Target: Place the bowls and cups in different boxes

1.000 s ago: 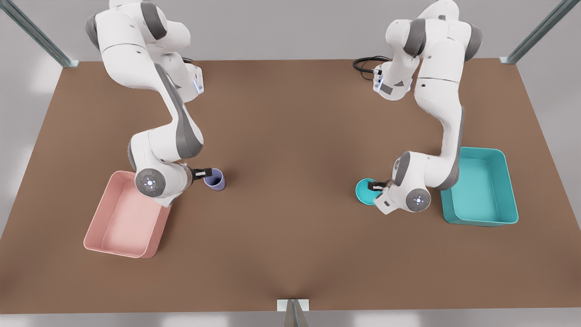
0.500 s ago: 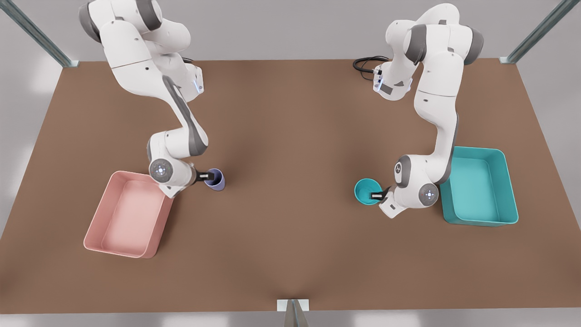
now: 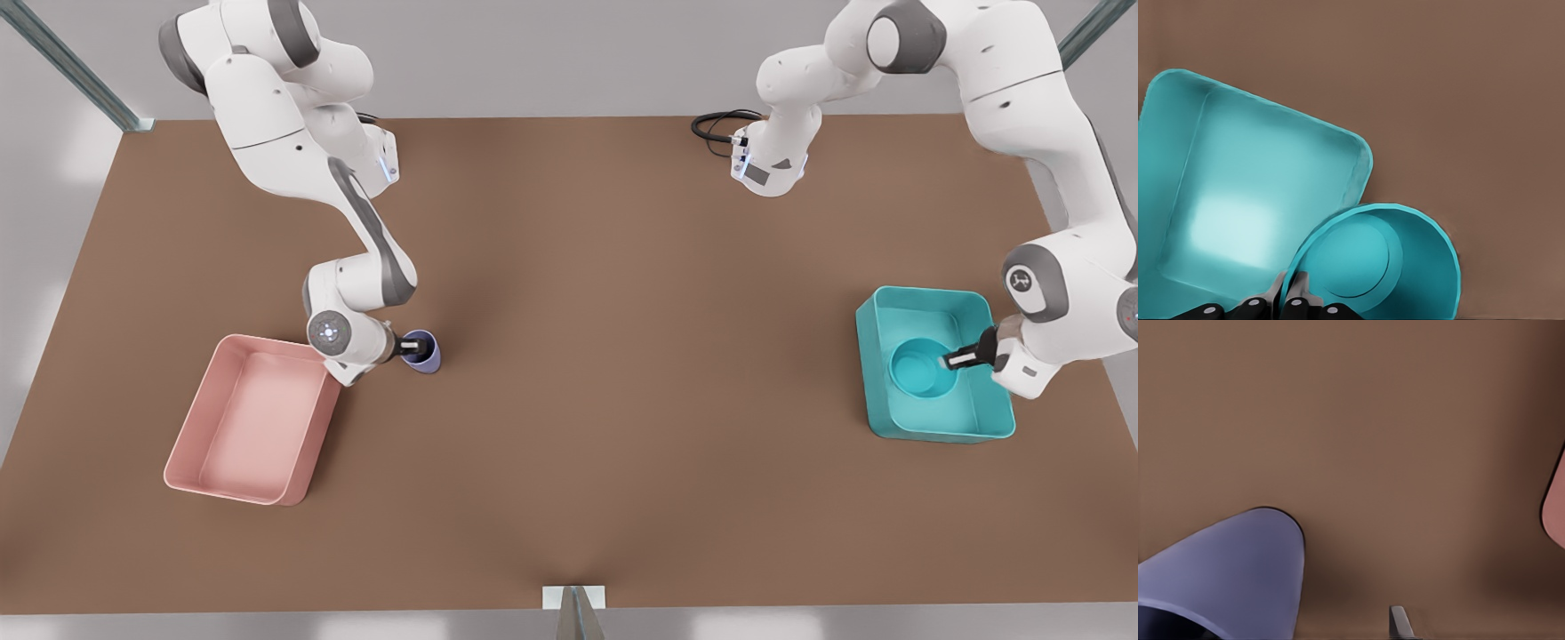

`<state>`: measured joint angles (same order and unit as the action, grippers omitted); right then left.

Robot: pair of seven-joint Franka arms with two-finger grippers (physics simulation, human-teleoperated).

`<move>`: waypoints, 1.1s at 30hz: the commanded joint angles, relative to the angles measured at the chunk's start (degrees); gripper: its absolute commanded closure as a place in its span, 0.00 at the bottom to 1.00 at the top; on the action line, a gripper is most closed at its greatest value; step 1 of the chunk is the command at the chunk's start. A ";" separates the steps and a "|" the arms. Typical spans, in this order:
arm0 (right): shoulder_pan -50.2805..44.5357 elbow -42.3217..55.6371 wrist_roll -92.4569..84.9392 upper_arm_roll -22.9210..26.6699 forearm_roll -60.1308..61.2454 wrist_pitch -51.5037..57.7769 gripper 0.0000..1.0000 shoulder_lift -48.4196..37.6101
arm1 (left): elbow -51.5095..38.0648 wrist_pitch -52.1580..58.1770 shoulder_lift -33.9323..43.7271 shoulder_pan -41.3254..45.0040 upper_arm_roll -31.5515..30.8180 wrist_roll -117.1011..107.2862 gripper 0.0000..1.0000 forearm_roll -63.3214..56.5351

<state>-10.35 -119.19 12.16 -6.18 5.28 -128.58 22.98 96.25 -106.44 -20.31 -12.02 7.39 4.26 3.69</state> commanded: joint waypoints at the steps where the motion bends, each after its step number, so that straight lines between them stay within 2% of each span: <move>1: -0.02 0.01 -0.73 -0.24 -0.09 -0.36 0.48 -0.30 | -0.18 5.98 -0.08 -2.30 0.00 13.31 0.79 -2.99; 2: -0.02 0.10 -0.73 -0.50 0.00 -0.18 0.68 -0.39 | -0.18 6.07 -0.08 -2.66 0.00 13.32 0.79 -3.69; 3: -0.02 0.28 -0.73 -0.50 0.00 0.26 0.75 -0.48 | -0.18 5.90 -0.25 -2.66 0.00 13.32 0.79 -3.78; 4: -0.02 0.37 -0.73 -0.59 0.00 0.26 0.79 -0.48 | -0.18 4.32 -1.83 -3.27 0.00 13.32 0.79 -4.04; 8: -1.08 1.42 -0.73 -0.77 0.00 1.40 0.79 -0.21 | -2.03 -5.17 -9.83 -7.49 0.00 19.82 0.79 -4.04; 11: -0.11 6.78 -2.31 -0.77 0.00 7.72 0.79 -3.99 | -1.94 -10.36 -14.13 -8.55 0.00 22.28 0.79 -3.78; 13: 1.38 18.45 -5.83 -0.24 -0.70 18.00 0.79 -4.26 | -1.94 -11.94 -16.33 -8.81 0.00 22.37 0.79 -3.78; 17: 9.64 30.16 -20.41 -0.06 -8.09 24.69 0.79 -1.97 | -2.03 -12.12 -17.57 -8.72 -0.09 22.37 0.79 -3.78; 18: 12.90 34.81 -26.83 -0.06 -8.26 26.89 0.79 0.31 | -2.12 -12.03 -17.57 -8.63 -0.18 22.37 0.56 -3.87; 19: 15.18 36.66 -29.56 0.20 -9.76 29.26 0.79 1.46 | -2.47 -11.42 -17.57 -8.72 -0.18 22.28 0.20 -3.69; 20: 16.41 38.24 -31.93 0.46 -11.95 29.70 0.79 2.60 | -2.56 -10.11 -17.13 -8.55 -0.18 22.37 0.00 -3.69; 22: 18.70 42.46 -38.52 3.27 -13.10 30.49 0.79 6.20 | -6.77 1.14 -14.14 -8.63 -0.18 21.84 0.00 -3.69; 24: 19.58 46.60 -44.77 7.76 -12.84 29.88 0.79 11.21 | -20.91 20.90 -13.70 -6.97 -0.44 17.63 0.00 -4.83; 25: 20.11 46.33 -44.24 7.76 -12.66 29.88 0.79 12.44 | -30.23 33.21 -13.26 -2.23 -0.62 13.76 0.00 -6.50; 26: 20.63 45.98 -43.98 7.76 -12.40 29.79 0.79 14.46 | -33.49 37.97 -11.68 3.92 -0.62 10.51 0.00 -6.77; 29: 20.37 45.98 -41.07 7.32 -10.82 29.44 0.79 18.42 | -33.49 38.59 -4.91 17.90 -0.79 6.12 0.00 -6.33; 32: 20.02 45.98 -40.37 7.23 -9.50 25.93 0.79 20.62 | -33.49 41.40 -3.77 18.61 -7.21 0.14 0.00 -6.06; 33: 20.02 45.98 -40.37 6.88 -9.41 25.14 0.79 21.67 | -25.82 34.86 0.86 18.26 -8.00 -2.24 0.00 -5.89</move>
<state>9.70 -73.24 -13.90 0.88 -4.38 -101.67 44.29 71.68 -77.09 -19.01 6.45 0.35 16.03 -1.98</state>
